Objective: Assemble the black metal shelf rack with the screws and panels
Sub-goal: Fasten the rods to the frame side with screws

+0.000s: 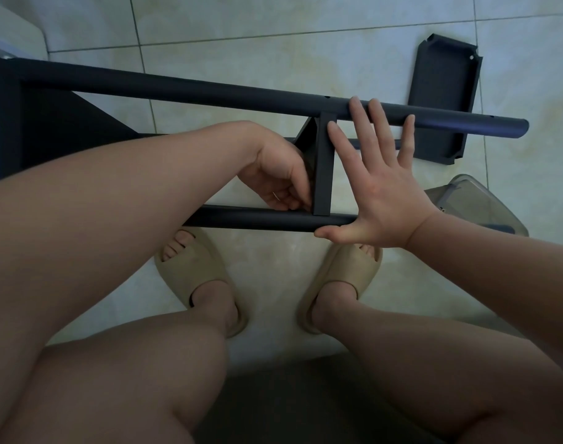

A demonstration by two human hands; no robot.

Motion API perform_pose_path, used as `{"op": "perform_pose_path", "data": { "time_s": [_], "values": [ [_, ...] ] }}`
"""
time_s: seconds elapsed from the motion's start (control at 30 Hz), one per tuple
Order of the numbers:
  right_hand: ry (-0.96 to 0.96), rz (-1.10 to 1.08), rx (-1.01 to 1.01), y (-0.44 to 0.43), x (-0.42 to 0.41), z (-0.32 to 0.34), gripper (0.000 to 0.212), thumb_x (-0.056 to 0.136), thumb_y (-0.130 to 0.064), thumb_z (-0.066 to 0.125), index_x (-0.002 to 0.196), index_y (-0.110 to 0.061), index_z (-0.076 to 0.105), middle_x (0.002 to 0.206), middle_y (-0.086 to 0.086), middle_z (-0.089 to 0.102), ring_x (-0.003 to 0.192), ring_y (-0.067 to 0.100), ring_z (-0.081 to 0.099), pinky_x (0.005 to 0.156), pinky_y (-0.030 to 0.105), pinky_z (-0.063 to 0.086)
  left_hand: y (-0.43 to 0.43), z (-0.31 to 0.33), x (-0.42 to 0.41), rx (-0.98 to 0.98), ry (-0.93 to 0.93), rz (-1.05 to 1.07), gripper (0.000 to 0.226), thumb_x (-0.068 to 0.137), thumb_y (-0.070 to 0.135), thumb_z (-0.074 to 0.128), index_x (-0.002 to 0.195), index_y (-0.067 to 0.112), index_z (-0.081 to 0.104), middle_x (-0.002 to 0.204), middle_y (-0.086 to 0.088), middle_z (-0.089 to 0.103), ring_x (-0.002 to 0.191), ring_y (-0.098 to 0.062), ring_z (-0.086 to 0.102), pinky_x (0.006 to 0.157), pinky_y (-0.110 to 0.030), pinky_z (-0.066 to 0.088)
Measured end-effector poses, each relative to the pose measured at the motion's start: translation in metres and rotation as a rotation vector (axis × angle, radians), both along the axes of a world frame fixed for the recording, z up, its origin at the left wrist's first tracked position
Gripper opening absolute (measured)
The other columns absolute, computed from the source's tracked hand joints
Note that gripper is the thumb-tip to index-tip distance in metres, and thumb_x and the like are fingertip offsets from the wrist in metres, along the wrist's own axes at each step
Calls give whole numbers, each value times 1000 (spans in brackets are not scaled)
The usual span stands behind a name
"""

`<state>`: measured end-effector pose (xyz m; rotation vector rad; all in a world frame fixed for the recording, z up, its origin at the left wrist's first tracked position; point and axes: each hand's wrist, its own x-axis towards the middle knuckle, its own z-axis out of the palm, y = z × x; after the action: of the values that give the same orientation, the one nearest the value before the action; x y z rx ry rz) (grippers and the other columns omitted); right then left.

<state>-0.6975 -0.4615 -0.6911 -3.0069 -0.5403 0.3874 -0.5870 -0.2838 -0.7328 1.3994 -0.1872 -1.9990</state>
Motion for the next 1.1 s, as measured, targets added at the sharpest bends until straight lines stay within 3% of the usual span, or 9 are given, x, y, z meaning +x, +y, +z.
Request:
{"op": "perform_pose_path", "data": {
  "time_s": [0.23, 0.33, 0.57, 1.1],
  "values": [
    [3, 2, -1, 0, 0, 1, 130, 69, -95, 43, 163, -10, 11, 167, 26, 1, 154, 48, -2, 115, 76, -4, 4, -2, 2, 16, 30, -17, 17, 91, 10, 61, 102, 18, 72, 99, 1, 72, 91, -14, 64, 85, -30, 51],
    [2, 4, -1, 0, 1, 1, 130, 69, -95, 42, 163, -10, 11, 167, 26, 2, 154, 48, -2, 115, 76, -4, 3, -2, 2, 26, 47, -79, 19, 92, 19, 62, 108, 16, 72, 100, 1, 72, 88, -13, 66, 84, -30, 51],
    [7, 4, -2, 0, 1, 1, 130, 69, -95, 42, 163, -9, 11, 167, 27, 1, 154, 48, -2, 115, 76, -4, -4, 0, 0, 20, -2, -41, 15, 94, 5, 59, 88, 14, 70, 71, 3, 66, 64, -9, 57, 62, -19, 51],
    [23, 6, -2, 0, 0, 1, 131, 68, -94, 44, 163, -10, 10, 167, 26, 0, 154, 47, -4, 115, 76, -6, 2, 6, -2, -5, 42, 39, 21, 91, 0, 57, 94, 15, 72, 90, -1, 70, 80, -13, 63, 80, -28, 52]
  ]
}}
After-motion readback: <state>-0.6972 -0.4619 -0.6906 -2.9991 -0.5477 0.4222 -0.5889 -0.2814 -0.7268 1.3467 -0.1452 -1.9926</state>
